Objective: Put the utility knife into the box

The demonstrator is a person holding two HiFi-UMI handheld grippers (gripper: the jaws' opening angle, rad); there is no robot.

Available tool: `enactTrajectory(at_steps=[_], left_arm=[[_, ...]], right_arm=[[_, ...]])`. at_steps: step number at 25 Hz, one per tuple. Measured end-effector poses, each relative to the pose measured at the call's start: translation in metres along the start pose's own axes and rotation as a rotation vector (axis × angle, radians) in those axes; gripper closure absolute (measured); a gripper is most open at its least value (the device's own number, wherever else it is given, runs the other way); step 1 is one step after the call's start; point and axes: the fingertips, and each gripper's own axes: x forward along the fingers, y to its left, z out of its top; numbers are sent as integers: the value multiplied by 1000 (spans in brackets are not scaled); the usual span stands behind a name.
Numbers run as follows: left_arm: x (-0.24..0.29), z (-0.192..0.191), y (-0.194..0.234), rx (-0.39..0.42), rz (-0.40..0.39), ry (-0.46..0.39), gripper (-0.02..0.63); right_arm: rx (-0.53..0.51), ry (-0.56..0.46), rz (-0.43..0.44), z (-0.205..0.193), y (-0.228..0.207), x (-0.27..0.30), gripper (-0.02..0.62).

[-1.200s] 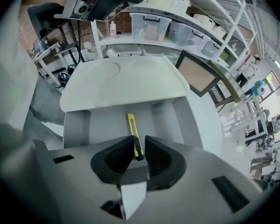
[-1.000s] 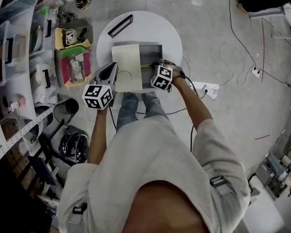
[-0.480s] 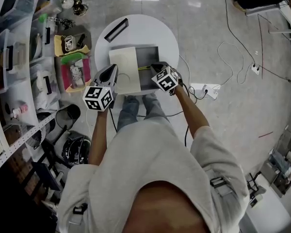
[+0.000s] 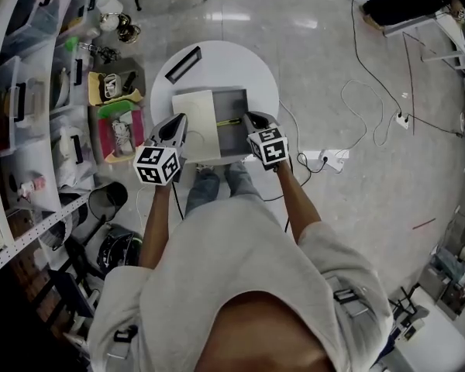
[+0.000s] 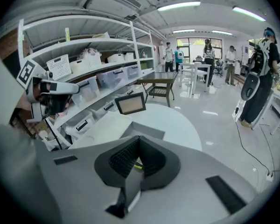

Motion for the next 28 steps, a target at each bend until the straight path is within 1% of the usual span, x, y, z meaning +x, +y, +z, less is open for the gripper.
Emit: enactTrajectory(at_steps=[9,17,21,28], left_arm=[[-6,26,-2,37,17,-58,588],[-12,70,3,70,43,-150,588],[-19,89,4,92,58,-198,588],[-26,122,5,137,79,-267,588]], right_arm=[[8,-194,-89,58,-13,-43,565],[-39,-359,-146,118,-19,-88,566],[-57,-419,-171,137,-25,-106,565],[-75,-498,-174,167,-26,-125,566]])
